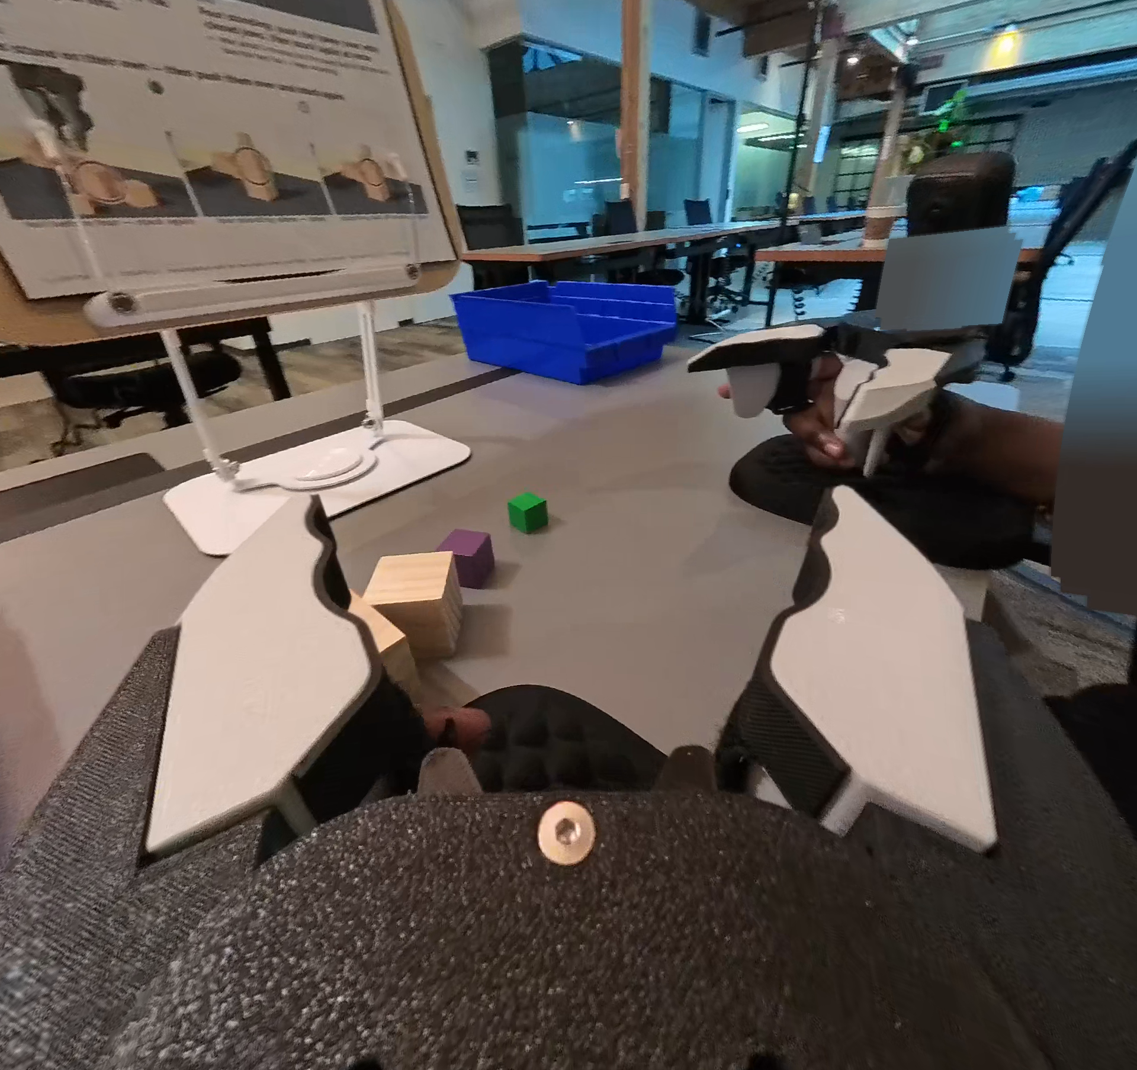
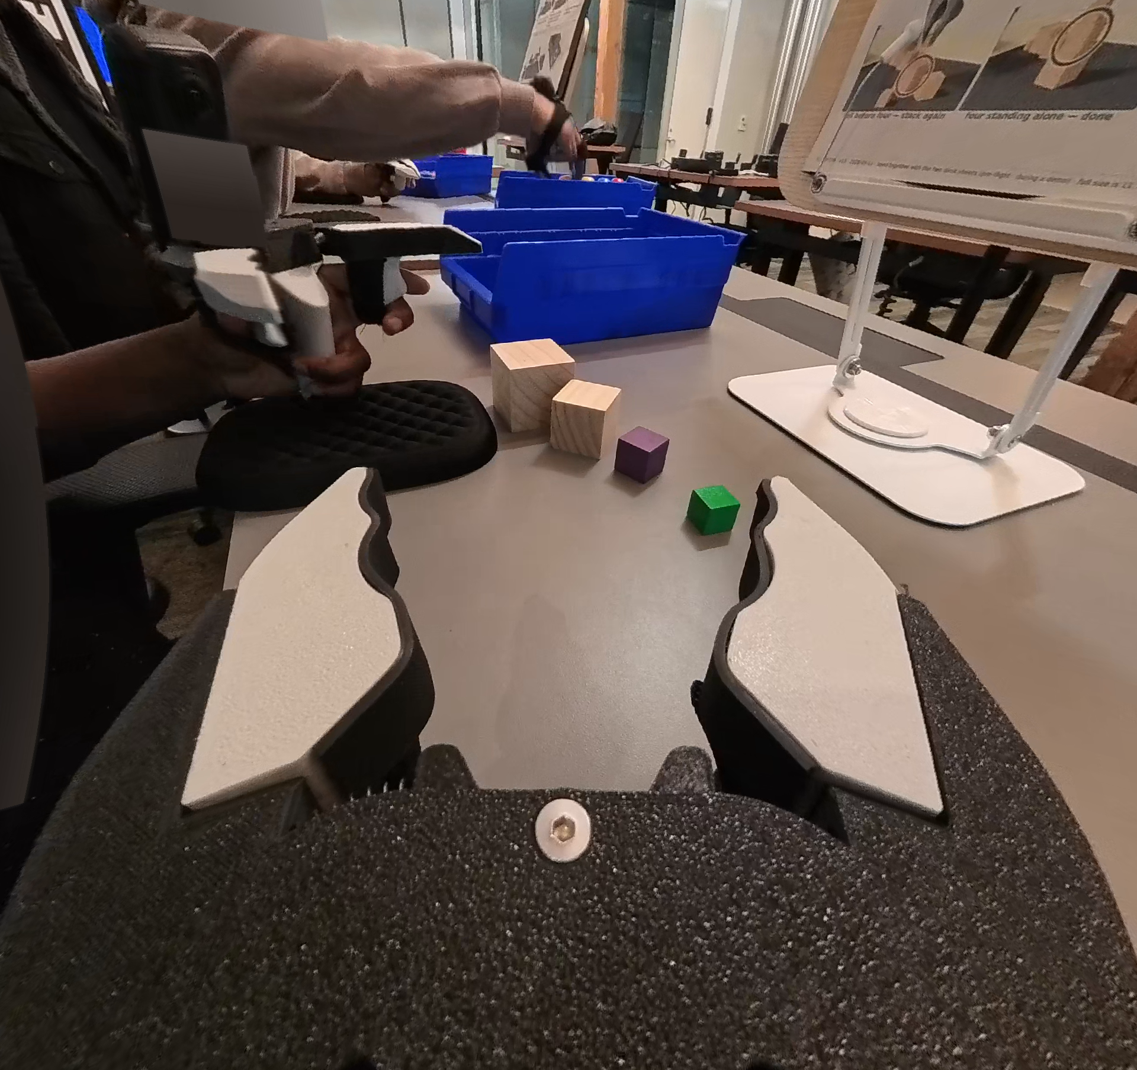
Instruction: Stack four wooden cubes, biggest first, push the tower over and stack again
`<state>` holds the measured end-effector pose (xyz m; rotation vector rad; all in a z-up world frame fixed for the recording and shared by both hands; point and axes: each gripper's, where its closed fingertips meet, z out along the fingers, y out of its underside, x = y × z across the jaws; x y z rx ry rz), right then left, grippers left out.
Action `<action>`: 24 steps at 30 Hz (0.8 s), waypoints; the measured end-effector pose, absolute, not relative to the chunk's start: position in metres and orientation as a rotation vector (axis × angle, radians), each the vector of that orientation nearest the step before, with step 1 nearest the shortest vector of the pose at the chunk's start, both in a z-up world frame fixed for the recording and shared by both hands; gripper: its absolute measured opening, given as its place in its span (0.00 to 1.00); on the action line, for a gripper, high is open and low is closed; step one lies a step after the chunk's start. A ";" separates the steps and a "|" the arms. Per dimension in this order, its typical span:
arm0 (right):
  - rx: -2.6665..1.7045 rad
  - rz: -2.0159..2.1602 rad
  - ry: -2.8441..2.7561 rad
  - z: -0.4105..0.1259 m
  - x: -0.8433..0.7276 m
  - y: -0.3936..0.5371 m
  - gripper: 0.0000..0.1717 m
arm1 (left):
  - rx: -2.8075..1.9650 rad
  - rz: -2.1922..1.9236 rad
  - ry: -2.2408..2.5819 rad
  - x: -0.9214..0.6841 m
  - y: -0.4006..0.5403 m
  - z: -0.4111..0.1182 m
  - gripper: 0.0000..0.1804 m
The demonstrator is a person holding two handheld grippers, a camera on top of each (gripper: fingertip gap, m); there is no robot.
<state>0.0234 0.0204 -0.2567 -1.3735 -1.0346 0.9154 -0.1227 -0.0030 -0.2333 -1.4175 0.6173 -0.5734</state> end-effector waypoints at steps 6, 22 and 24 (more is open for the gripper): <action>-1.413 0.955 -1.072 -0.259 0.018 0.021 0.66 | -1.403 -0.581 0.692 -0.115 -0.008 -0.241 0.77; -1.699 0.713 -1.830 -0.276 -0.150 0.064 0.53 | -1.370 -0.634 0.644 -0.121 -0.010 -0.236 0.74; -1.726 0.731 -1.872 -0.285 -0.170 0.065 0.53 | -1.365 -0.637 0.640 -0.122 -0.011 -0.236 0.73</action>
